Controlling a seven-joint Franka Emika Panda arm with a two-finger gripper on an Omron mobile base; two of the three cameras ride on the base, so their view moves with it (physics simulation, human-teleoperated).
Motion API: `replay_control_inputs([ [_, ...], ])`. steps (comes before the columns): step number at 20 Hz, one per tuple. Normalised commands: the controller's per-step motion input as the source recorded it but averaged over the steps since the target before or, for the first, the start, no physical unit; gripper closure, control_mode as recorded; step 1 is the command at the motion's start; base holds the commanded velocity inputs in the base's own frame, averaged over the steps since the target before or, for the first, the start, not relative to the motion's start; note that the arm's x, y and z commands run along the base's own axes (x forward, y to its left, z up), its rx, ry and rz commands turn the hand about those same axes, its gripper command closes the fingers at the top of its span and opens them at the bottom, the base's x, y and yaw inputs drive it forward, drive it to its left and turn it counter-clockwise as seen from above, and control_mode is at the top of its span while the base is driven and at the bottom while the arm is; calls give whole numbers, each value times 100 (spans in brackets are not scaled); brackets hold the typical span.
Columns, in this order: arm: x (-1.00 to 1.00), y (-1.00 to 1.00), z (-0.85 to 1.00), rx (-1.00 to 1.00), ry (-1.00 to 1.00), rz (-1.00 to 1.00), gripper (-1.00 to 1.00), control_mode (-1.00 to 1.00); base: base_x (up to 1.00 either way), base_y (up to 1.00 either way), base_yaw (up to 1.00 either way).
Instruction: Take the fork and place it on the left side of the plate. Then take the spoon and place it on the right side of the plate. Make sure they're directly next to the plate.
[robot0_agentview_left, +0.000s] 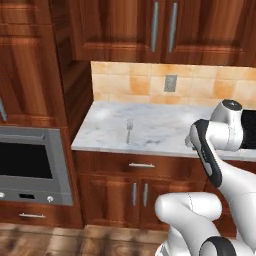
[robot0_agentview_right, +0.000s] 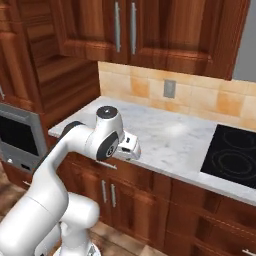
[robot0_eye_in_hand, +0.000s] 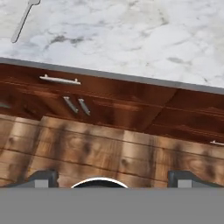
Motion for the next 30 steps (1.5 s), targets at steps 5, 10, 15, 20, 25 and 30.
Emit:
replay_control_inputs([
  [5,0,0,0,0,0,0,-100,100,94,77,-14],
  [10,0,0,0,0,0,0,-100,100,74,66,-20],
  [15,0,0,0,0,0,0,-100,100,48,36,-19],
  [20,13,-1,-14,0,3,-3,-100,-100,23,0,-7],
  [25,36,-5,-46,0,9,-9,-100,-100,0,0,0],
  [30,47,1,-56,0,13,-12,-100,-100,0,0,0],
])
